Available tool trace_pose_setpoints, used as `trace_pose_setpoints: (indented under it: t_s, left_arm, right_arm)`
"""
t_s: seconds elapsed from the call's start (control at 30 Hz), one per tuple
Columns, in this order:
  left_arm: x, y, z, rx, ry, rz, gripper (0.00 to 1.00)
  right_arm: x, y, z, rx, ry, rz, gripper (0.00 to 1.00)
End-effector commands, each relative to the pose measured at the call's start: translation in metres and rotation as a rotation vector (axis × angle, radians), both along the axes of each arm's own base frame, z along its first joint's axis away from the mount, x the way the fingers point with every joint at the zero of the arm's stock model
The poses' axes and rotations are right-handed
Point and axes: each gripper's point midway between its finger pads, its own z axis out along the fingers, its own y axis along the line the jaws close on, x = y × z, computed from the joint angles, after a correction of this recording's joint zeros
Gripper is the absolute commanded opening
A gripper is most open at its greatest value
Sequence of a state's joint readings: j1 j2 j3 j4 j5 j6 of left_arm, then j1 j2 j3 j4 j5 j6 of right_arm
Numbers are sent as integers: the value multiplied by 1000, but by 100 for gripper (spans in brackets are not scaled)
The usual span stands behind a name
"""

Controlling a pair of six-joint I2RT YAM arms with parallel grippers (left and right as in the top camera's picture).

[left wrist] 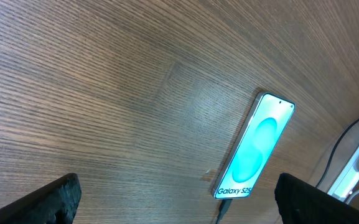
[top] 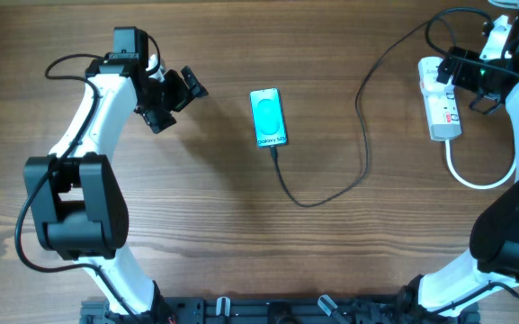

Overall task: Plug charger to phone and switch on socket
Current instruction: 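Lower the phone onto the table, open the left gripper, retract left arm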

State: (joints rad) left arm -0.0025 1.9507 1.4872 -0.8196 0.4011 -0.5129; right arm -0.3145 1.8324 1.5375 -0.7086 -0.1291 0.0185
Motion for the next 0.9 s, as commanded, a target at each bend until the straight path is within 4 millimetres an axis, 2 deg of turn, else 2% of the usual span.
trace_pose_setpoints:
  t_s: [0.0, 0.27, 0.37, 0.4, 0.5, 0.6, 0.63, 0.7, 0.73, 0.83, 0.87]
  left_arm:
    - [-1, -1, 1, -6, -3, -10, 100]
    - [-1, -2, -1, -6, 2, -11, 100]
    - [-1, -8, 19, -2, -48, -27, 100]
    - [-2, -16, 36, -3, -88, -44, 100]
    - [-14, -41, 105, -14, -257, -104, 100]
    - [-36, -53, 173, -30, -428, -138, 100]
    - [-42, -52, 188, -25, -469, -136, 100]
    - [-56, -26, 228, 85, -593, -54, 100]
    - [-65, -20, 246, 103, -646, -33, 100]
    - [-94, -16, 289, 89, -771, -21, 100]
    - [-113, -13, 309, 86, -833, -19, 100]
  right_arm:
    - [1, -1, 4, -8, -12, -10, 100]
    - [1, -1, 4, -8, -11, -9, 100]
    - [1, -1, 4, -8, -11, -10, 100]
    - [1, -1, 4, -8, -11, -9, 100]
    - [1, -1, 4, -8, -11, -9, 100]
    - [1, -1, 4, -8, -11, -9, 100]
    - [1, -1, 4, -8, -11, -10, 100]
    - [1, -1, 4, -8, -11, -9, 100]
    - [1, -1, 4, -8, -11, -9, 100]
    - [1, -1, 4, -8, -11, -9, 100]
    - [1, -1, 4, -8, -11, -9, 100]
